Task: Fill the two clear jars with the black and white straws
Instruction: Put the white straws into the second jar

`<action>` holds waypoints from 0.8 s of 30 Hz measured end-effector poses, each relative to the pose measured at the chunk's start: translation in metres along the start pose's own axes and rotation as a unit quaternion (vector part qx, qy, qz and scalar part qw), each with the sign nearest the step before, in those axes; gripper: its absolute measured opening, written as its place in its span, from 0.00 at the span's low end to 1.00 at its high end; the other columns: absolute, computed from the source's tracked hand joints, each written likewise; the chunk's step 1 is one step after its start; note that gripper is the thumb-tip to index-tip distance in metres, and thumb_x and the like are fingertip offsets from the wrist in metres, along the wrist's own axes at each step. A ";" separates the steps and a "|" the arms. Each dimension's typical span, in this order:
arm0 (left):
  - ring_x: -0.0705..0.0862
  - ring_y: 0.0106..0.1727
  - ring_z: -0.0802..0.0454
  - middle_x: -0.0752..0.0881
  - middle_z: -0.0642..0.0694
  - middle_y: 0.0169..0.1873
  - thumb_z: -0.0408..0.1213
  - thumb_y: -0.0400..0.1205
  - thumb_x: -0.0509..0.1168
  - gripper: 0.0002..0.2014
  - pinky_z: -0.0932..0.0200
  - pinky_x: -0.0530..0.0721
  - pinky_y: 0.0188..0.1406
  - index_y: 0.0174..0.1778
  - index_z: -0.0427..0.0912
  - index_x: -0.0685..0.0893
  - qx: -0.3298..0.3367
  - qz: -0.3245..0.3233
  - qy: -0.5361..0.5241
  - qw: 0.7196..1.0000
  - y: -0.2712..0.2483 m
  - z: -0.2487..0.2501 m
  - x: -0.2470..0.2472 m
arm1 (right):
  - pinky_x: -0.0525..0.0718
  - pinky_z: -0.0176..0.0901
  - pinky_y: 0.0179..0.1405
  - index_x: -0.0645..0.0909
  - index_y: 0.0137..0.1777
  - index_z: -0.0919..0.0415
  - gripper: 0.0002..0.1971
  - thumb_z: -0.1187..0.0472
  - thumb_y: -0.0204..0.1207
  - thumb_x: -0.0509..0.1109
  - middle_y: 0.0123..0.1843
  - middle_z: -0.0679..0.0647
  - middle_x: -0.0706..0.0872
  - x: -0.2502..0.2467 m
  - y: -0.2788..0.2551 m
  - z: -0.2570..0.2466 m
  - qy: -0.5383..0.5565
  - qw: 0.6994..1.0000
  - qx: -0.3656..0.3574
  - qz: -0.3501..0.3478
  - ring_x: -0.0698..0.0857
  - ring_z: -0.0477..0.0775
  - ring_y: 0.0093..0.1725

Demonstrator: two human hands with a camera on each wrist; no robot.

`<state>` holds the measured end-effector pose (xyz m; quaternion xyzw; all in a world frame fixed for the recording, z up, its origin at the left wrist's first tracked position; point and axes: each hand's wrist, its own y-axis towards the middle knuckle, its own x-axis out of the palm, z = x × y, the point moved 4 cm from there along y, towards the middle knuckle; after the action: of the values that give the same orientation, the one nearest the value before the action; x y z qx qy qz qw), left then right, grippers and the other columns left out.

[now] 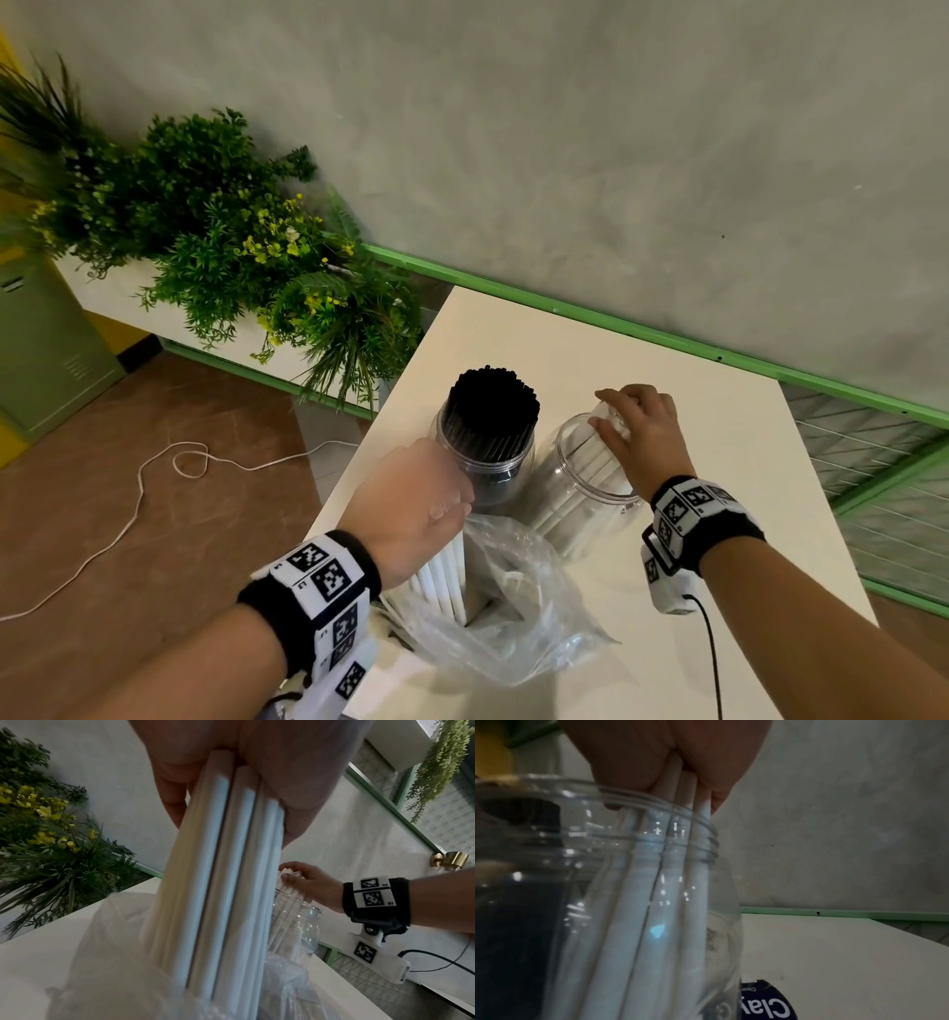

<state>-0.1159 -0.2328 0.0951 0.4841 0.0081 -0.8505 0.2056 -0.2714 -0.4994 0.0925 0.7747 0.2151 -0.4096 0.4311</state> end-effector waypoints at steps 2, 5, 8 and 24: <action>0.75 0.49 0.56 0.75 0.57 0.50 0.56 0.74 0.54 0.14 0.62 0.67 0.49 0.43 0.59 0.84 -0.002 -0.002 0.001 1.000 0.000 0.001 0.000 | 0.80 0.57 0.56 0.80 0.67 0.54 0.19 0.52 0.77 0.71 0.59 0.57 0.78 0.002 -0.001 0.004 -0.016 0.999 0.014 -0.035 0.74 0.60 0.56; 0.75 0.48 0.56 0.75 0.57 0.50 0.57 0.74 0.54 0.15 0.63 0.66 0.49 0.43 0.59 0.84 -0.002 -0.002 0.004 1.000 0.000 0.001 0.001 | 0.80 0.54 0.59 0.75 0.72 0.50 0.22 0.49 0.79 0.68 0.65 0.54 0.76 -0.001 -0.002 0.005 -0.017 0.997 0.038 -0.067 0.73 0.57 0.61; 0.75 0.48 0.56 0.75 0.57 0.50 0.57 0.74 0.54 0.15 0.62 0.68 0.49 0.43 0.59 0.84 0.001 -0.002 0.002 1.000 0.000 0.001 0.001 | 0.78 0.56 0.62 0.71 0.76 0.50 0.26 0.48 0.78 0.68 0.69 0.54 0.74 -0.006 -0.002 0.003 -0.022 0.996 0.047 -0.071 0.71 0.58 0.65; 0.74 0.59 0.67 0.75 0.62 0.60 0.57 0.74 0.66 0.29 0.66 0.74 0.61 0.72 0.65 0.70 0.008 -0.021 -0.106 0.994 0.001 0.001 -0.010 | 0.79 0.40 0.64 0.57 0.80 0.45 0.39 0.62 0.71 0.69 0.71 0.42 0.74 0.025 -0.089 -0.161 0.420 0.866 0.090 -0.255 0.77 0.41 0.67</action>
<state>-0.1117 -0.2307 0.1043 0.3925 -0.0107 -0.9012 0.1837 -0.2453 -0.3164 0.0752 0.8269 0.5286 -0.1584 0.1087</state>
